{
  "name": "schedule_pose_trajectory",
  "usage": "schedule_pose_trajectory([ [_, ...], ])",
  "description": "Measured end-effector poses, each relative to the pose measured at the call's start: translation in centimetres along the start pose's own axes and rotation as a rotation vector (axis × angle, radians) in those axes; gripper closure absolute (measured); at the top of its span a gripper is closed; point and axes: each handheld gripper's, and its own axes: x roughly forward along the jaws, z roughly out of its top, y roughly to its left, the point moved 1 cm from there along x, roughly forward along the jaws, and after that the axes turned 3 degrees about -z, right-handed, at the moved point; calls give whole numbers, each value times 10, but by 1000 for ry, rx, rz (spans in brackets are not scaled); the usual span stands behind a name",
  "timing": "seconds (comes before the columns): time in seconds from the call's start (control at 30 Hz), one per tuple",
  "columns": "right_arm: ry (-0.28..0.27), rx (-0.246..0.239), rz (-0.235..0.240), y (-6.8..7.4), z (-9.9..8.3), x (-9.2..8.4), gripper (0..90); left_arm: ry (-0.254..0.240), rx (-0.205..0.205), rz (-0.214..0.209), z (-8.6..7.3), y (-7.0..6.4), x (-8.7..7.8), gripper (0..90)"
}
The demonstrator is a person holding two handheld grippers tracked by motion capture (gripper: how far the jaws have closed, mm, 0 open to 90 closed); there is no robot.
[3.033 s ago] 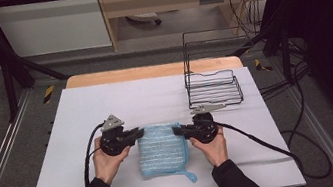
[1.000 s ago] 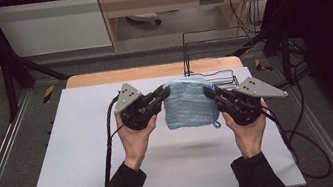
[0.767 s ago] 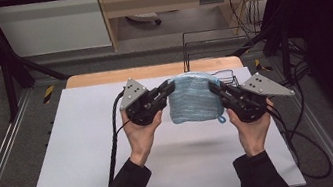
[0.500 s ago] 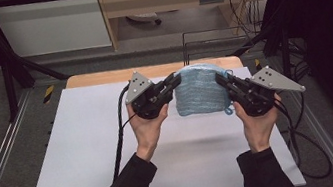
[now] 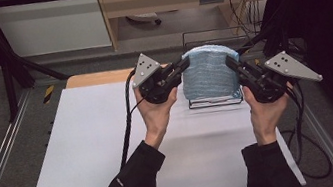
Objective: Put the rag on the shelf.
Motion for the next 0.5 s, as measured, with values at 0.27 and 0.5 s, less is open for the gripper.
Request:
schedule_pose_trajectory([
  [0.27,-31,-11,-22,-9,18,0,830,-31,19,-10,18,-6,13,823],
  [0.5,-55,-15,-44,-19,29,2,831,-41,32,-9,29,-10,24,824],
])
